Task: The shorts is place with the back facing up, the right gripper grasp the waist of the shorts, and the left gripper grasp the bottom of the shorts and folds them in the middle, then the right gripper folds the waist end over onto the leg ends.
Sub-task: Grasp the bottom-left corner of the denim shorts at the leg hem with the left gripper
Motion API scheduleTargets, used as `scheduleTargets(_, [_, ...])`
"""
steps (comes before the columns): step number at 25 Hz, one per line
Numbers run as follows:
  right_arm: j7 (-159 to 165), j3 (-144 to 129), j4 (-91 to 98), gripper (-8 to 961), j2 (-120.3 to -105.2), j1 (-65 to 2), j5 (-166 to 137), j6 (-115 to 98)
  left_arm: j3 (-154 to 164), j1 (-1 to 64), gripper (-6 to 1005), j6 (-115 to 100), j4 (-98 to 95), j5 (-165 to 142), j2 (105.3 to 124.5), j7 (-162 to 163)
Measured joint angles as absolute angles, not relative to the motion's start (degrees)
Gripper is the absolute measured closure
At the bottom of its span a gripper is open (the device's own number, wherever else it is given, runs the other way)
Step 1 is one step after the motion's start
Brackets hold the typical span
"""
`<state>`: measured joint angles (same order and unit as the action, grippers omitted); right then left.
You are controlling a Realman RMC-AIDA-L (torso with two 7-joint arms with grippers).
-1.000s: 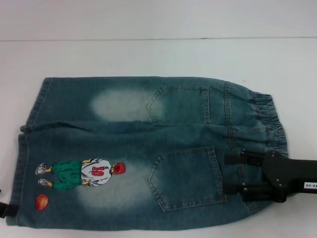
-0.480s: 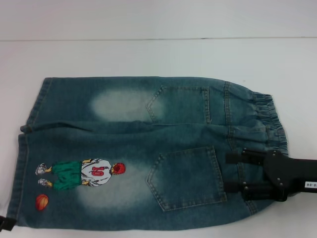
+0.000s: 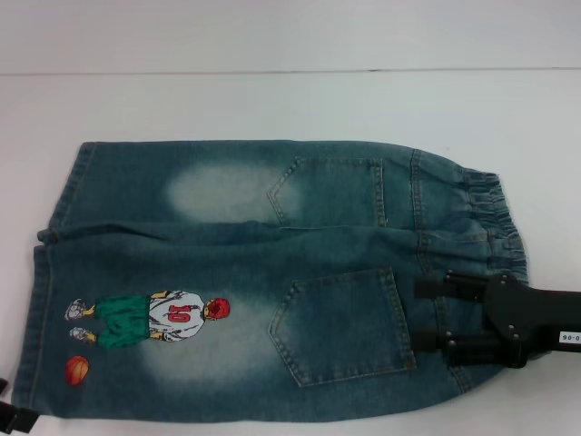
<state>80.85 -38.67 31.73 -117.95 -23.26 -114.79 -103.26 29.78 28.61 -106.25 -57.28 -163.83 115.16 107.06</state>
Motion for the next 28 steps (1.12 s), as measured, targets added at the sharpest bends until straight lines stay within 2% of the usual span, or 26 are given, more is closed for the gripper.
scheduleTargets(28, [80.9, -38.3, 31.7, 26, -117.95, -22.8, -114.7, -103.4, 32.2, 31.6, 97, -106.7, -54.5, -163.6, 116.04, 107.4])
